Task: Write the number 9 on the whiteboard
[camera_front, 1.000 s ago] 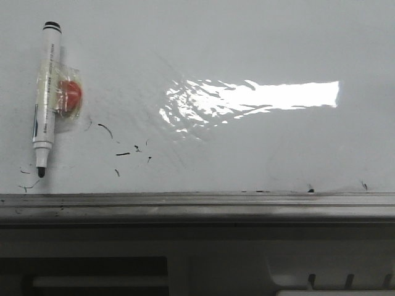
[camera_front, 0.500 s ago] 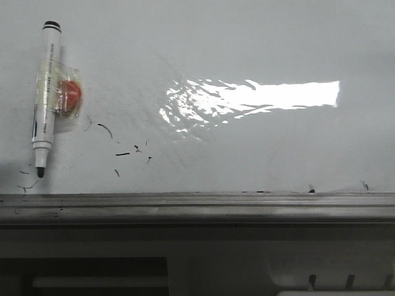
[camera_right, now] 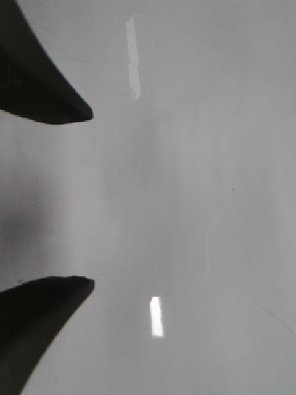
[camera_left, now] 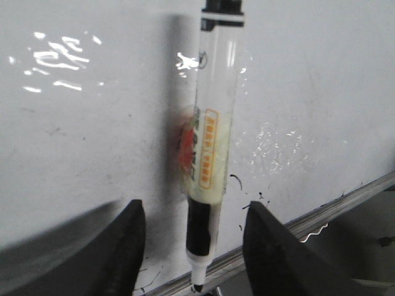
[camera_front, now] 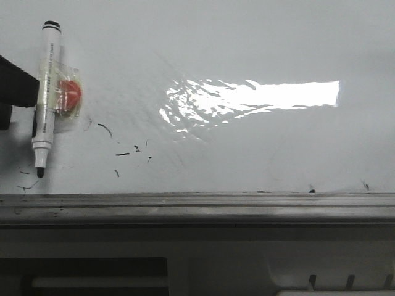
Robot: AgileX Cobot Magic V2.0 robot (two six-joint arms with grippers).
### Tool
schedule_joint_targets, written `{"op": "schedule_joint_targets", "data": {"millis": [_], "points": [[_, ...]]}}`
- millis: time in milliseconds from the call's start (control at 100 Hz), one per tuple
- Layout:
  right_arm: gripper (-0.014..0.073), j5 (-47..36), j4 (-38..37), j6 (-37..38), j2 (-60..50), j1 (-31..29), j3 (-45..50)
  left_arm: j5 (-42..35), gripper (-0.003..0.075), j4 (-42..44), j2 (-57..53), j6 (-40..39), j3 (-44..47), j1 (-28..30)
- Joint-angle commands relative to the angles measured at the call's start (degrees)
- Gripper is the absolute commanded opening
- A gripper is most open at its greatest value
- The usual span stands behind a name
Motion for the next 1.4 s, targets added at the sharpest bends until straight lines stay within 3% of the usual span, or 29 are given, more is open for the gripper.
{"op": "schedule_joint_targets", "data": {"millis": [0,170,390,460,520,560,670,870,980,1060,1270,1390], "points": [[0.0456,-4.26,0.04,-0.46,0.77,-0.41,-2.05,-1.37,0.0319,-3.4,0.92,0.45,-1.91,-1.22],[0.0456,-4.76,0.54,-0.46,0.77,-0.41,-2.05,-3.48,0.0249,-5.94,3.88,0.8,-1.91,-2.87],[0.0456,-4.96,1.45,-0.46,0.77,-0.41,-2.05,-5.08,0.0231,-6.97,7.03,2.43,-1.91,-3.51],[0.0456,-5.11,1.54,-0.46,0.77,-0.22,-2.05,-4.45,0.0133,-6.97,7.32,2.43,-1.91,-3.51],[0.0456,-5.55,1.78,-0.46,0.77,0.6,-2.05,-2.96,-0.0018,-7.27,6.96,3.6,-2.0,-3.51],[0.0456,-6.15,3.22,-1.51,0.77,1.79,-2.05,-1.44,-0.0017,-8.15,6.61,6.18,-2.14,-3.51],[0.0456,-6.89,12.27,-15.23,0.77,6.62,-2.23,6.56,-0.0018,-10.92,5.66,17.61,-2.14,-3.51],[0.0456,-4.2,40.85,-48.71,2.71,17.17,-2.33,27.36,-0.0018,-11.74,5.55,39.04,-2.14,-4.26],[0.0456,-2.42,57.04,-64.52,7.85,24.17,-2.33,27.54,-0.0018,-11.74,5.55,44.04,-2.14,-7.52],[0.0456,-3.14,63.82,-73.38,12.81,29.37,-2.33,25.71,-0.0018,-11.87,5.55,46.34,-2.14,-10.63],[0.0456,-17.53,66.06,-79.27,25.88,42.58,-4.49,24.16,-0.0018,-11.97,5.55,47.39,-2.14,-15.46],[0.0456,-19.28,66.16,-79.27,31.86,46.6,-8.12,24.28,-0.0018,-12.14,5.55,47.42,-2.14,-15.81]]}}
